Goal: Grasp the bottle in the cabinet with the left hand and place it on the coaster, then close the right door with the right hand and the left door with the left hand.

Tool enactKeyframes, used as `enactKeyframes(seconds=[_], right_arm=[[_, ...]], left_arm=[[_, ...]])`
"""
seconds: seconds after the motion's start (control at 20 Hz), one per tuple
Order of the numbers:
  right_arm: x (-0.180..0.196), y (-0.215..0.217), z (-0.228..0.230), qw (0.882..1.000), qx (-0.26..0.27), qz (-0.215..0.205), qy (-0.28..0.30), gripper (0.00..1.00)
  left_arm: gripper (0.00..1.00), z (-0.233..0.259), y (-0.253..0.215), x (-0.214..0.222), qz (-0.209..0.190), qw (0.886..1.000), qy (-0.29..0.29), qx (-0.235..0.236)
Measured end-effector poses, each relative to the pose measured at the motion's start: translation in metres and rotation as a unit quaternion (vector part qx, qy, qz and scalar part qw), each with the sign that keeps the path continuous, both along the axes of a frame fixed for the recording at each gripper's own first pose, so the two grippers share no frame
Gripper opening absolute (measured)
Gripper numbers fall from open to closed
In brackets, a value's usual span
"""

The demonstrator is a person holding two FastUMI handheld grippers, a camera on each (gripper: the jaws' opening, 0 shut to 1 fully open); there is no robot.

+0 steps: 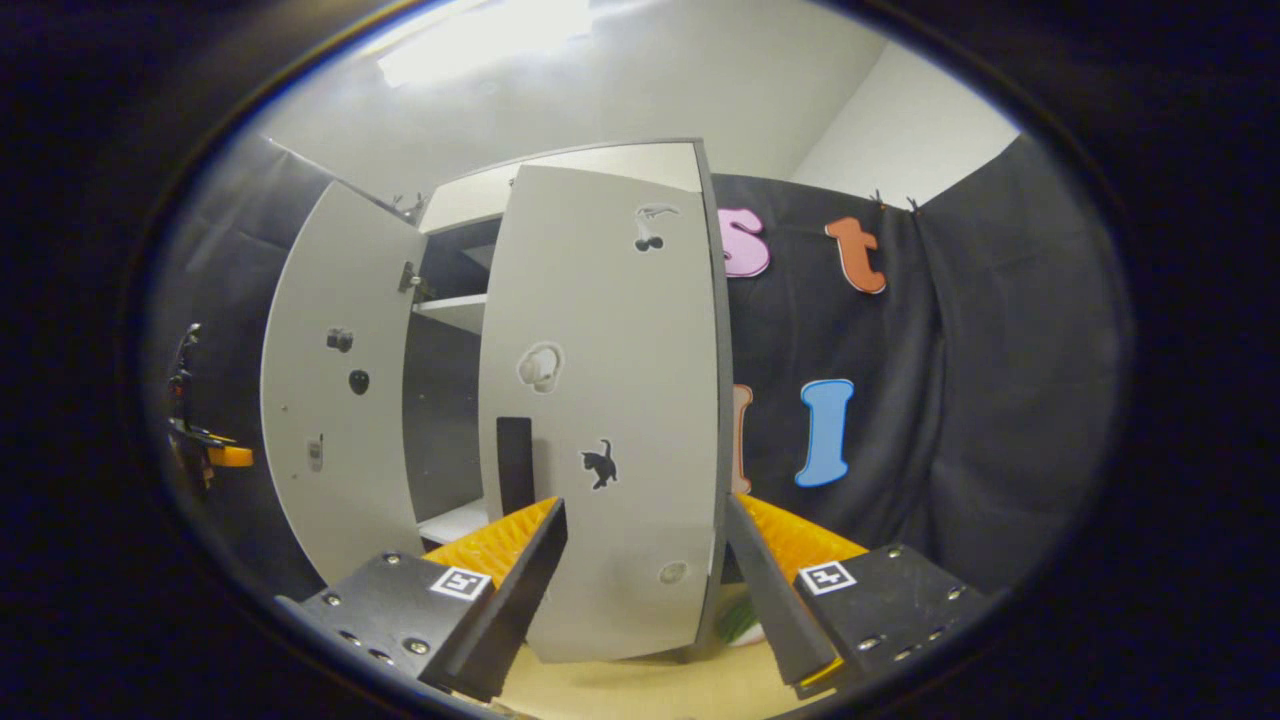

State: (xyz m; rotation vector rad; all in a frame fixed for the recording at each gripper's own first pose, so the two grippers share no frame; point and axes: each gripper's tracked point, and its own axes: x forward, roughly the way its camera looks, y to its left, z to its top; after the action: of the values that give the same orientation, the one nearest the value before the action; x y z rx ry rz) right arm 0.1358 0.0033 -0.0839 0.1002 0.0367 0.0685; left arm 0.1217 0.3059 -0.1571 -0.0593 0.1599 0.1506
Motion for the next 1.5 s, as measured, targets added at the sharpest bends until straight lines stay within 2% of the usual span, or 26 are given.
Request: enactKeyframes(seconds=[0.25, 0.45, 0.5, 0.55, 0.6, 0.7, 0.8, 0.85, 0.95, 1.0, 1.1, 1.15, 1.2, 1.25, 1.35, 1.5], right_arm=[[-0.069, -0.012, 0.001, 1.000, -0.024, 0.004, -0.001, 0.96], [-0.128, -0.033, -0.007, 1.000, -0.011, -0.002, 0.000, 0.94], [-0.141, -0.045, -0.011, 1.000, -0.010, -0.010, 0.002, 0.94], [-0.154, -0.056, -0.018, 1.000, -0.006, -0.020, 0.006, 0.94], [-0.164, -0.063, -0.024, 1.000, -0.001, -0.026, 0.011, 0.96], [-0.182, -0.076, -0.038, 0.999, 0.004, -0.043, 0.022, 0.96], [-0.193, -0.085, -0.047, 0.998, 0.006, -0.055, 0.030, 0.96], [-0.199, -0.086, -0.052, 0.998, 0.011, -0.058, 0.033, 0.96], [-0.201, -0.086, -0.057, 0.997, 0.022, -0.058, 0.039, 0.96], [-0.202, -0.087, -0.057, 0.997, 0.026, -0.059, 0.040, 0.96], [-0.200, -0.089, -0.053, 0.997, 0.028, -0.062, 0.036, 0.94], [-0.200, -0.090, -0.051, 0.997, 0.029, -0.064, 0.032, 0.96], [-0.199, -0.089, -0.048, 0.997, 0.031, -0.063, 0.028, 0.96], [-0.197, -0.086, -0.047, 0.997, 0.033, -0.062, 0.024, 0.96], [-0.195, -0.084, -0.045, 0.997, 0.032, -0.060, 0.020, 0.94], [-0.200, -0.081, -0.044, 0.998, 0.028, -0.061, 0.016, 0.96]], left_arm=[[0.95, 0.003, -0.014, 0.037, 0.007, 1.000, 0.010, -0.010], [0.95, 0.002, -0.060, 0.055, -0.025, 0.999, 0.037, 0.000], [0.93, 0.010, -0.067, 0.059, -0.014, 0.999, 0.029, 0.014], [0.85, 0.015, -0.066, 0.056, -0.008, 0.999, 0.011, 0.038], [0.83, 0.019, -0.069, 0.053, 0.000, 0.999, 0.009, 0.053], [0.85, 0.011, -0.069, 0.051, 0.011, 0.999, 0.018, 0.026], [0.85, 0.003, -0.072, 0.051, 0.005, 0.999, 0.030, -0.026], [0.84, 0.002, -0.073, 0.051, 0.002, 0.999, 0.034, -0.036], [0.86, 0.005, -0.070, 0.050, 0.012, 0.999, 0.029, -0.031], [0.83, 0.008, -0.071, 0.051, 0.017, 0.999, 0.023, -0.019], [0.83, 0.008, -0.078, 0.049, 0.017, 1.000, 0.019, -0.010], [0.88, 0.008, -0.083, 0.049, 0.012, 1.000, 0.020, -0.018], [0.84, 0.007, -0.088, 0.049, 0.005, 0.999, 0.022, -0.024], [0.89, 0.006, -0.095, 0.049, -0.004, 0.999, 0.026, -0.024], [0.89, 0.007, -0.110, 0.049, -0.019, 0.999, 0.027, -0.021], [0.89, 0.008, -0.135, 0.050, -0.038, 0.999, 0.023, -0.019]])
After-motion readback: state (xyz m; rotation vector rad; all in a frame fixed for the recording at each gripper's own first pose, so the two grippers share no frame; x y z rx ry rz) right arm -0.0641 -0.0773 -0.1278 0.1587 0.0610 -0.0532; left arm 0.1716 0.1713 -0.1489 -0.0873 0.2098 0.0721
